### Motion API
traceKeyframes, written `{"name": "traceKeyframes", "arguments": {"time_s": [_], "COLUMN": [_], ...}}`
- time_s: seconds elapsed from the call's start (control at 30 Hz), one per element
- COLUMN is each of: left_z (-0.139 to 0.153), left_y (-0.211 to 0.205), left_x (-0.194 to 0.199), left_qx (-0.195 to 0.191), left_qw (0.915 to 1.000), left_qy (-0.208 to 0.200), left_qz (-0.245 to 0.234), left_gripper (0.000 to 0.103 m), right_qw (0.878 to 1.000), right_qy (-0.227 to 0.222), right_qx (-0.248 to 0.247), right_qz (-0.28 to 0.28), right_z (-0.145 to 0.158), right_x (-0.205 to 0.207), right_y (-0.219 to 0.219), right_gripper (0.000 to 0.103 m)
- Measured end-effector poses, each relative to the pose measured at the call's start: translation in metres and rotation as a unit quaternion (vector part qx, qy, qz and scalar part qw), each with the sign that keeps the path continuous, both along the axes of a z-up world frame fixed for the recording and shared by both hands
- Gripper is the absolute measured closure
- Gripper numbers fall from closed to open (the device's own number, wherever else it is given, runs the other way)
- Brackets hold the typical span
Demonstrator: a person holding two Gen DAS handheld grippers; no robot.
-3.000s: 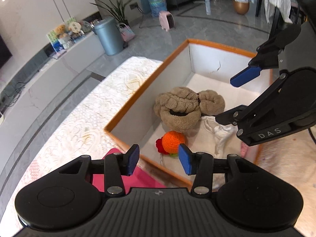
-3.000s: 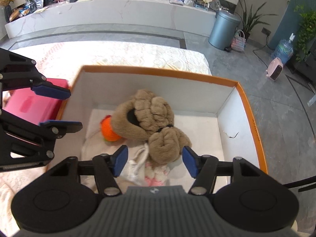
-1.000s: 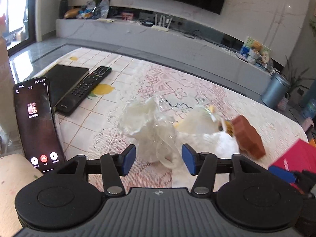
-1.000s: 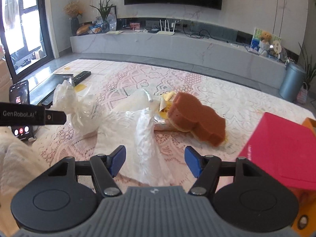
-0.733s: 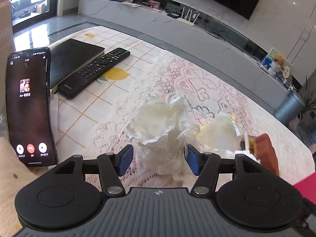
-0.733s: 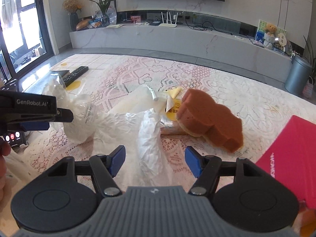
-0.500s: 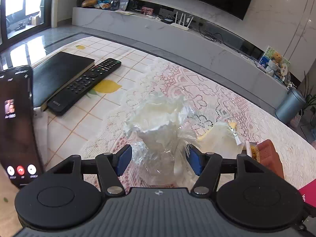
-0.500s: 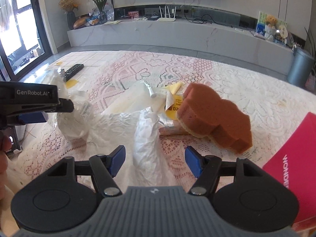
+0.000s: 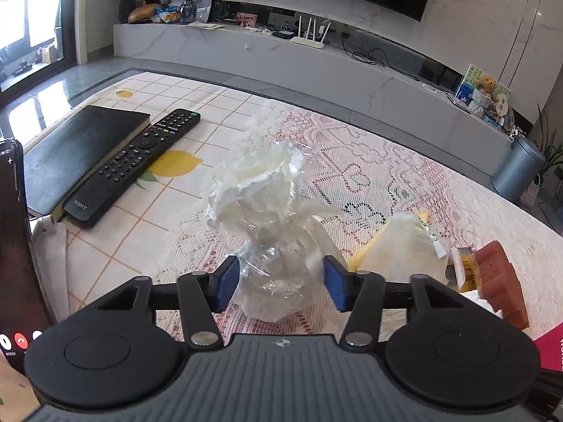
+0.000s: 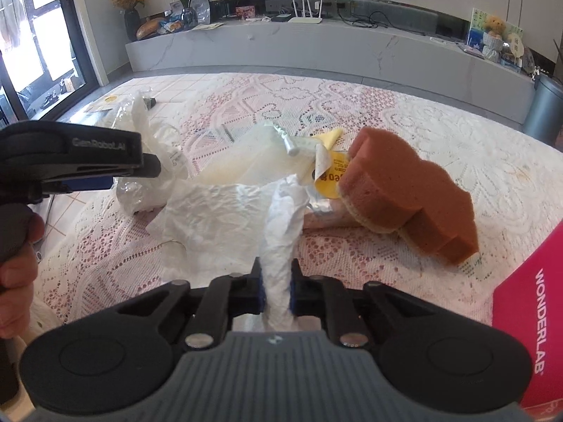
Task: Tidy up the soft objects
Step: 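Grasp a white plastic bag with each gripper, then carry both white bags into the orange box and open both grippers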
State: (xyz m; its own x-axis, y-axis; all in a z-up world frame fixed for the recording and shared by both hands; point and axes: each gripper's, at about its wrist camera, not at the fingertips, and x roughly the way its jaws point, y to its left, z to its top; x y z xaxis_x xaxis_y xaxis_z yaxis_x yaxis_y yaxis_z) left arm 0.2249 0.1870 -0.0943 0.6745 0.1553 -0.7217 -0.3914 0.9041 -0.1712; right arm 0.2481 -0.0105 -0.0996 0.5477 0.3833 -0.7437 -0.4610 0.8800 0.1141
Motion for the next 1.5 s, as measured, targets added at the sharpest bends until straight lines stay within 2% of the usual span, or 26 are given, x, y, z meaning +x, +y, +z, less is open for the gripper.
{"name": "traceKeyframes", "arguments": {"time_s": [0.1,0.3,0.5,0.67,0.7,1.0,1.27,1.5], "left_z": [-0.001,0.008,0.029,0.051,0.055,0.073,0.096,0.119], "left_y": [-0.004,-0.005,-0.010,-0.027,-0.032,-0.069,-0.112,-0.168], "left_x": [0.000,-0.010,-0.037,-0.066,-0.071,-0.116,-0.146,-0.155], "left_qx": [0.011,0.025,0.023,0.030,0.033,0.006,0.006,0.015], "left_qw": [0.9999,0.9994,0.9979,0.9935,0.9924,0.9863,0.9735,0.9497], "left_qy": [0.002,-0.019,-0.056,-0.097,-0.102,-0.114,-0.138,-0.171], "left_qz": [-0.011,-0.012,-0.024,-0.052,-0.061,-0.118,-0.182,-0.262], "left_gripper": [0.062,0.074,0.076,0.076,0.081,0.082,0.082,0.082], "right_qw": [1.000,1.000,0.999,0.999,0.999,0.996,0.990,0.979], "right_qy": [-0.005,-0.012,-0.029,-0.029,-0.029,-0.050,-0.085,-0.123], "right_qx": [0.001,0.006,0.012,0.029,0.033,0.057,0.072,0.077], "right_qz": [-0.001,-0.007,-0.015,-0.028,-0.030,-0.054,-0.088,-0.141], "right_z": [0.004,0.013,0.028,0.042,0.045,0.080,0.111,0.133], "right_x": [-0.005,-0.013,-0.024,-0.033,-0.036,-0.076,-0.118,-0.151], "right_y": [-0.003,-0.011,-0.023,-0.040,-0.044,-0.088,-0.143,-0.210], "right_gripper": [0.093,0.093,0.093,0.094,0.095,0.095,0.095,0.095]}}
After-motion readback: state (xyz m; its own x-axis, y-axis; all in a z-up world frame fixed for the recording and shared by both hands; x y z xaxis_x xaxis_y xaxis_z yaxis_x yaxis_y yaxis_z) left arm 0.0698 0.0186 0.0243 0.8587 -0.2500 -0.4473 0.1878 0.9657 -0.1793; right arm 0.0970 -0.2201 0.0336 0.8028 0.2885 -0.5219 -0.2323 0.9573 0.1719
